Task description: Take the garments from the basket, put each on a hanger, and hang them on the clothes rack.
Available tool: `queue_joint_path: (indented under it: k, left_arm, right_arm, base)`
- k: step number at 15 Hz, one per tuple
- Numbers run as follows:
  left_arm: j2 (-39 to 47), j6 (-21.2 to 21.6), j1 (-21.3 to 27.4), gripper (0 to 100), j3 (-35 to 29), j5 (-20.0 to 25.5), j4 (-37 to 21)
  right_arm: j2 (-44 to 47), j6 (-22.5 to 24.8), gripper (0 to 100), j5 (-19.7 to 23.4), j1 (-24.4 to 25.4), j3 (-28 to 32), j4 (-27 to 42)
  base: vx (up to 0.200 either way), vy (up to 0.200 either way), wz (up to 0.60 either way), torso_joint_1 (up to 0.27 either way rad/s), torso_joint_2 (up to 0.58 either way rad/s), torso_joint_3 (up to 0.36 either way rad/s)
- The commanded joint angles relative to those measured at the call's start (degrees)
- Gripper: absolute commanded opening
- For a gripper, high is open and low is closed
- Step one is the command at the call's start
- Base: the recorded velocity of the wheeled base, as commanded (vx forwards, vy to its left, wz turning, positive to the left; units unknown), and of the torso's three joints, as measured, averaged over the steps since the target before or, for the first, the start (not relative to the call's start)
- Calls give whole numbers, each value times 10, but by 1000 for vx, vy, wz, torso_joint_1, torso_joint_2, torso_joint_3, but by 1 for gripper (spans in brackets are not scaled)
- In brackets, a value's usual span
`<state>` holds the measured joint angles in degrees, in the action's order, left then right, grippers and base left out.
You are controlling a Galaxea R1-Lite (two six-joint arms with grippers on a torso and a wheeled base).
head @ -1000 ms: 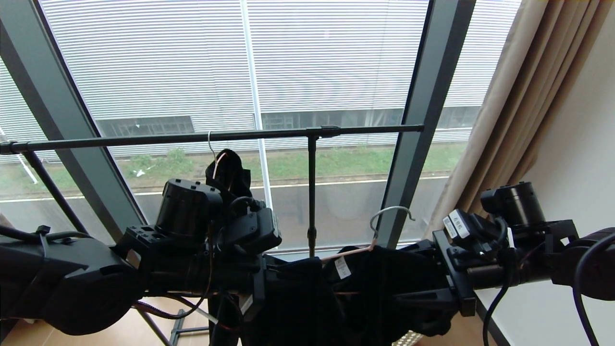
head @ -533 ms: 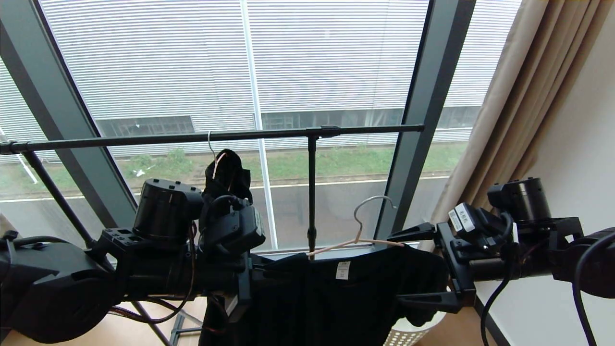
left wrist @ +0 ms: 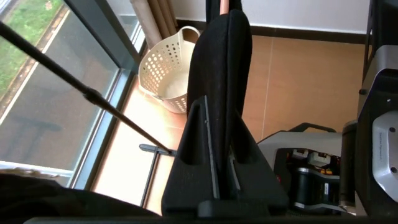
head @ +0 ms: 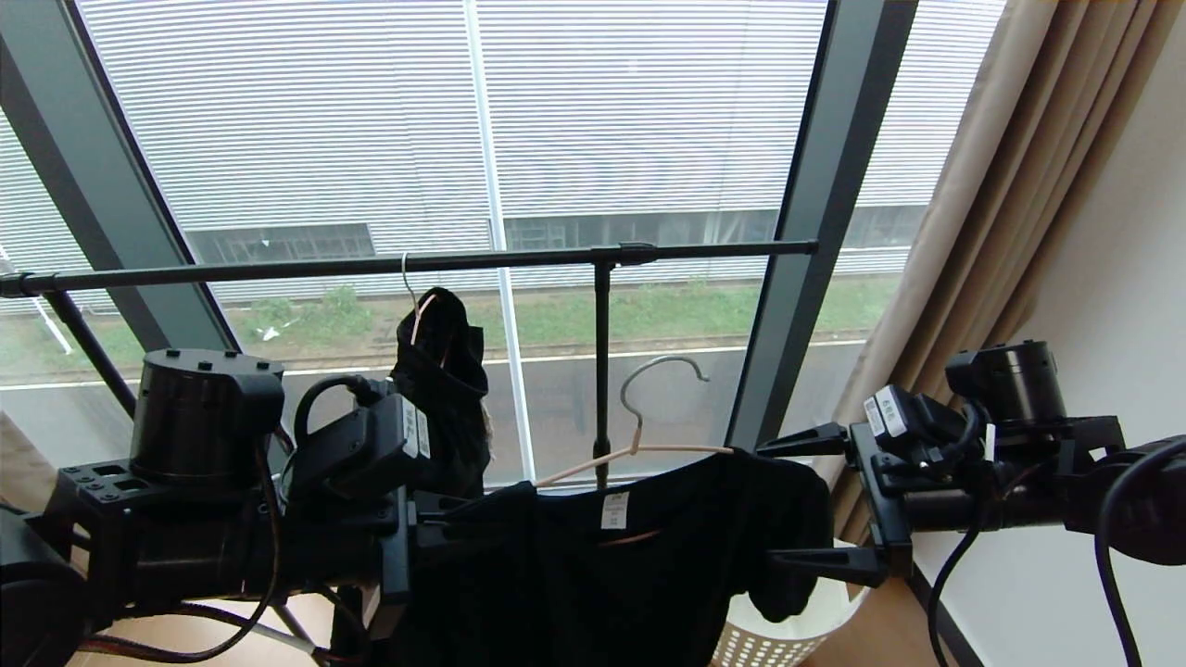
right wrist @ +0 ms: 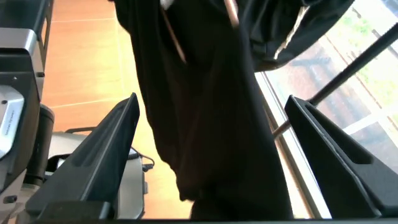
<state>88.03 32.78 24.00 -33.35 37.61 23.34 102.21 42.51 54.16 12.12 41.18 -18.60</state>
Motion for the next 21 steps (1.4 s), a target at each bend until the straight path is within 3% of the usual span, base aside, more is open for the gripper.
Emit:
queue_joint_path:
  k: [1,8,13,14,21]
  left_arm:
    - [-32,0,-4,0,14,-1,0]
    - [-54,0,-41,0,24,0,-1]
    - [-67,-1,-41,0,26,0,-1]
    - [-68,-1,-41,0,26,0,-1]
    - [-77,-1,-55,0,36,1,-1]
  right_arm:
    - [25,0,100,-9,0,0,-15]
    - [48,1,100,-64,-12,1,-36]
    - [62,0,100,-88,-12,11,-36]
    - [62,1,0,-88,-12,11,-37]
    - [63,-1,0,-90,-48,28,-36]
  base:
    - [0,0,0,0,0,0]
    - [0,0,0,0,0,0]
    - [0,0,0,0,0,0]
    - [0,0,0,0,0,0]
    - [0,0,0,0,0,0]
